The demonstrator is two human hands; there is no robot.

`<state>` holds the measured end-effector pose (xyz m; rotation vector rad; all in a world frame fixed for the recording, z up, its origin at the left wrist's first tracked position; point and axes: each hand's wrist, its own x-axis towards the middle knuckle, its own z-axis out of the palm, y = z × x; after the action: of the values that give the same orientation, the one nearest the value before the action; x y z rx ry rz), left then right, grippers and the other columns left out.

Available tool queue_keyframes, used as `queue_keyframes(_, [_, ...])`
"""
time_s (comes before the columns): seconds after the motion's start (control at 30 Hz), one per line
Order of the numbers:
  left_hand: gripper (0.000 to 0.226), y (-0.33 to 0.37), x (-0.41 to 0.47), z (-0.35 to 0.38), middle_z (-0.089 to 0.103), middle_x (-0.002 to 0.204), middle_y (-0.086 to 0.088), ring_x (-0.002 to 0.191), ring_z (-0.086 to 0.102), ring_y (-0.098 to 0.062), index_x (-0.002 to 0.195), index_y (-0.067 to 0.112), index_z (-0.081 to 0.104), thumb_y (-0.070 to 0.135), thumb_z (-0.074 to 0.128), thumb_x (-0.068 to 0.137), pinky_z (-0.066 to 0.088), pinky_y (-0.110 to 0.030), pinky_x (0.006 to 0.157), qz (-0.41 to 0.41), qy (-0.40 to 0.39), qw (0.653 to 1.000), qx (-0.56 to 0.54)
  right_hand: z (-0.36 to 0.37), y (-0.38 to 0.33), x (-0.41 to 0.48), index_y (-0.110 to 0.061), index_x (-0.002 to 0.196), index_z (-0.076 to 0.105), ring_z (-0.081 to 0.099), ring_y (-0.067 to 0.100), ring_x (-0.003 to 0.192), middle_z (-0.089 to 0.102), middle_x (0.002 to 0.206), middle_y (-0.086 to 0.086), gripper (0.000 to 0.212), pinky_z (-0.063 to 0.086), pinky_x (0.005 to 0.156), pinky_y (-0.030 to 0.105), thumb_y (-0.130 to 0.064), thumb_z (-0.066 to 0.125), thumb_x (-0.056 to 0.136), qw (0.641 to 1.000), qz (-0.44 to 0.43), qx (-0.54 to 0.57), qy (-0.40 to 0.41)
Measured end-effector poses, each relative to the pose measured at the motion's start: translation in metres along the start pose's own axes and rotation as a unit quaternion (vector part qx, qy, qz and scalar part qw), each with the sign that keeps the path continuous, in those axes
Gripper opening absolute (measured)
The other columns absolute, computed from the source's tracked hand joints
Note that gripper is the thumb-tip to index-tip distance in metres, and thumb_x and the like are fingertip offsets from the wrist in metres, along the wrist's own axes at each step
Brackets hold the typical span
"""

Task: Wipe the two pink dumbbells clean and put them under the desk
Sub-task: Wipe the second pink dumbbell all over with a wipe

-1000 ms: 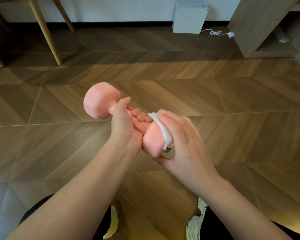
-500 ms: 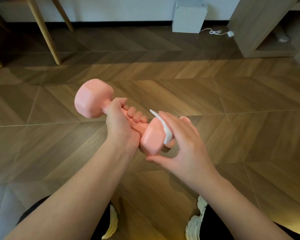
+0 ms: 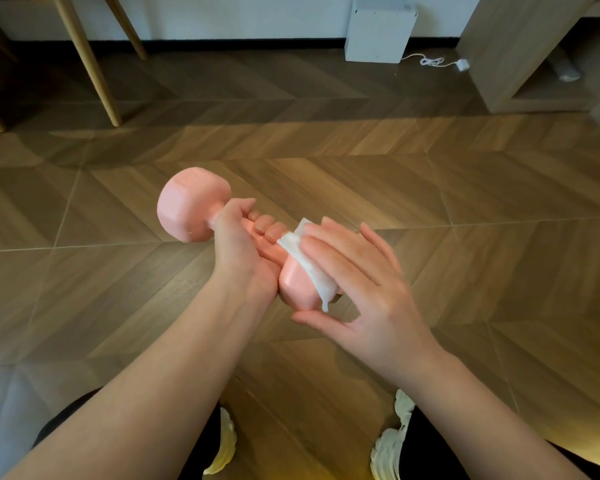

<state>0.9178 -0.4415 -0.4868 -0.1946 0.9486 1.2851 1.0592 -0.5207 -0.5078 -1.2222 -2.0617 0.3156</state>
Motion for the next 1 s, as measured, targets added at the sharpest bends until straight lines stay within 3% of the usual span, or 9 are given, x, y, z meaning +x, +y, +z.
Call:
queue_keyframes(0.1, [0.033,-0.003,-0.001,0.002,0.024,0.046,0.006,0.034,0.023,-0.01,0.062,0.019,0.028,0.013,0.046,0.089,0.027,-0.016,0.038,0.0,0.001,1.0,0.005,-0.002,0.001,0.001,-0.016,0.14,0.05,0.042,0.005,0.137,0.05,0.144,-0.008,0.077,0.032,0.114,0.05,-0.046,0.079,0.075,0.998,0.057,0.022,-0.02])
queue_keyframes(0.23, [0.033,-0.003,-0.003,0.004,0.022,0.046,0.006,0.036,0.023,-0.012,0.062,0.019,0.028,0.014,0.045,0.089,0.028,-0.02,0.041,0.018,-0.006,1.0,0.023,-0.003,-0.002,0.002,-0.04,0.139,0.043,0.044,-0.009,0.124,0.047,0.127,-0.037,0.093,0.037,0.104,0.017,-0.045,0.089,0.058,0.975,0.176,0.125,-0.045])
queue_keyframes(0.27, [0.033,-0.002,-0.003,0.003,0.022,0.046,0.006,0.036,0.023,-0.012,0.061,0.019,0.028,0.014,0.045,0.089,0.028,-0.019,0.041,0.015,-0.008,1.0,0.019,-0.004,-0.003,0.003,-0.039,0.139,0.044,0.044,-0.007,0.124,0.047,0.127,-0.037,0.093,0.037,0.105,0.018,-0.041,0.091,0.058,0.976,0.171,0.129,-0.042])
queue_keyframes(0.37, [0.035,-0.001,-0.003,0.002,0.022,0.046,0.006,0.034,0.023,-0.011,0.06,0.019,0.027,0.013,0.044,0.089,0.029,-0.016,0.039,-0.004,-0.015,1.0,-0.006,-0.003,-0.006,0.002,-0.016,0.139,0.05,0.042,0.006,0.137,0.05,0.143,-0.011,0.084,0.034,0.114,0.047,-0.035,0.089,0.067,0.994,0.085,0.072,-0.009])
queue_keyframes(0.43, [0.035,-0.003,-0.002,0.002,0.022,0.046,0.005,0.033,0.023,-0.011,0.06,0.019,0.026,0.012,0.043,0.09,0.029,-0.013,0.037,-0.007,-0.016,1.0,-0.013,-0.002,-0.003,0.0,-0.012,0.137,0.051,0.042,0.01,0.138,0.05,0.144,-0.004,0.08,0.032,0.115,0.05,-0.033,0.088,0.069,0.997,0.052,0.055,0.002])
queue_keyframes(0.63, [0.032,-0.002,-0.003,0.003,0.022,0.047,0.006,0.036,0.021,-0.012,0.061,0.019,0.028,0.013,0.044,0.088,0.027,-0.02,0.041,0.014,-0.015,1.0,0.014,-0.003,0.0,0.003,-0.041,0.138,0.045,0.046,-0.004,0.123,0.049,0.127,-0.032,0.095,0.038,0.098,0.013,-0.037,0.093,0.056,0.967,0.189,0.159,-0.059])
queue_keyframes(0.77, [0.034,-0.003,-0.005,0.006,0.022,0.045,0.006,0.034,0.022,-0.011,0.059,0.019,0.027,0.013,0.042,0.089,0.028,-0.016,0.037,-0.004,-0.031,0.999,-0.007,-0.004,-0.001,0.002,-0.014,0.138,0.051,0.044,0.009,0.136,0.052,0.142,-0.006,0.088,0.035,0.113,0.044,-0.033,0.092,0.063,0.995,0.07,0.065,-0.002])
queue_keyframes(0.87, [0.035,-0.004,-0.004,0.005,0.022,0.044,0.006,0.033,0.022,-0.011,0.059,0.019,0.026,0.013,0.041,0.09,0.028,-0.014,0.036,-0.009,-0.031,0.999,-0.005,-0.002,0.004,0.0,-0.013,0.137,0.051,0.044,0.012,0.137,0.051,0.143,-0.003,0.083,0.035,0.113,0.049,-0.034,0.091,0.066,0.999,0.033,0.035,-0.001])
queue_keyframes(1.0, [0.031,-0.006,-0.005,0.003,0.022,0.046,0.005,0.035,0.022,-0.012,0.061,0.019,0.028,0.013,0.042,0.088,0.029,-0.019,0.04,0.003,-0.03,0.999,0.024,-0.004,0.006,0.003,-0.046,0.136,0.041,0.043,-0.011,0.121,0.045,0.126,-0.037,0.094,0.036,0.104,0.016,-0.044,0.091,0.057,0.98,0.151,0.11,-0.072])
